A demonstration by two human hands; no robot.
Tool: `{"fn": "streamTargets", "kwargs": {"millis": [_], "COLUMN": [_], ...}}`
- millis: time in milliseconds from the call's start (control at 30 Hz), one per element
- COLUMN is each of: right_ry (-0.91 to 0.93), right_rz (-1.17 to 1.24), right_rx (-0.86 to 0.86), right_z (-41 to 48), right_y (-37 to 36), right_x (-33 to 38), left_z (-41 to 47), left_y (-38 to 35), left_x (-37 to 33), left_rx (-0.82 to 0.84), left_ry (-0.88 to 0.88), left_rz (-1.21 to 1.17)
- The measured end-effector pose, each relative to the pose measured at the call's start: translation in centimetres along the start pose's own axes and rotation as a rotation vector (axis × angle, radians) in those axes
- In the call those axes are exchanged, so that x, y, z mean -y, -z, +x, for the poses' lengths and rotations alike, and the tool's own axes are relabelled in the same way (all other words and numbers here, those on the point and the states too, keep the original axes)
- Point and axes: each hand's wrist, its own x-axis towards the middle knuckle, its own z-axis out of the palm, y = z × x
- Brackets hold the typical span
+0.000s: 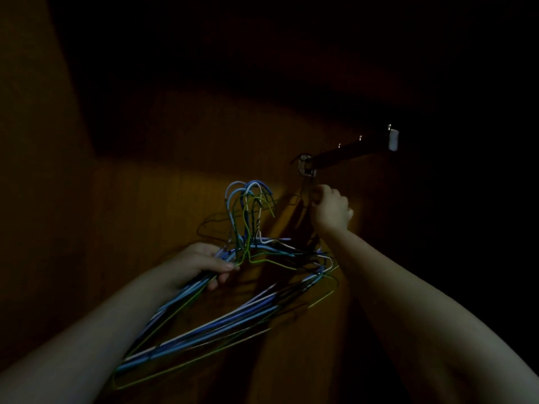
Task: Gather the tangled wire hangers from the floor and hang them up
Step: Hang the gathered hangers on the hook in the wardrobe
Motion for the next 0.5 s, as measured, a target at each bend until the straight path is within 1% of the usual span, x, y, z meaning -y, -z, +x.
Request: {"fn": "streamTargets", "kwargs": {"millis": [33, 100, 133, 233, 367, 500], "right_ry": [-0.008, -0.026, -0.026, 0.059, 0.198, 0.294], "right_rz": [0.066, 0.186, 0.230, 0.353, 0.419, 0.444], "right_rx": [-0.038, -0.058, -0.049, 0.020, 0.074, 0.046], "right_z": [-0.5, -2.9, -4.2, -8.4, -13.6, -16.1], "right_y": [-0.1, -0.1, 0.0, -0.6, -1.0, -0.3], "right_x": [0.2, 0.7, 0.9, 0.5, -0.4, -0.8], "left_z": [-0.3, -0.7, -0.8, -1.3, -2.0, -2.5], "left_y": [-0.4, -1.2, -1.4, -2.2, -3.3, -4.5], "left_x": [-0.2, -0.3, -0.1, -0.1, 0.3, 1.0], "left_rx": [-0.010, -0.030, -0.037, -0.032, -0.015, 0.005], "left_ry": [-0.006, 0.007, 0.019, 0.054, 0.054, 0.077], "left_rz": [-0.007, 0.003, 0.014, 0.035, 0.018, 0.008]}}
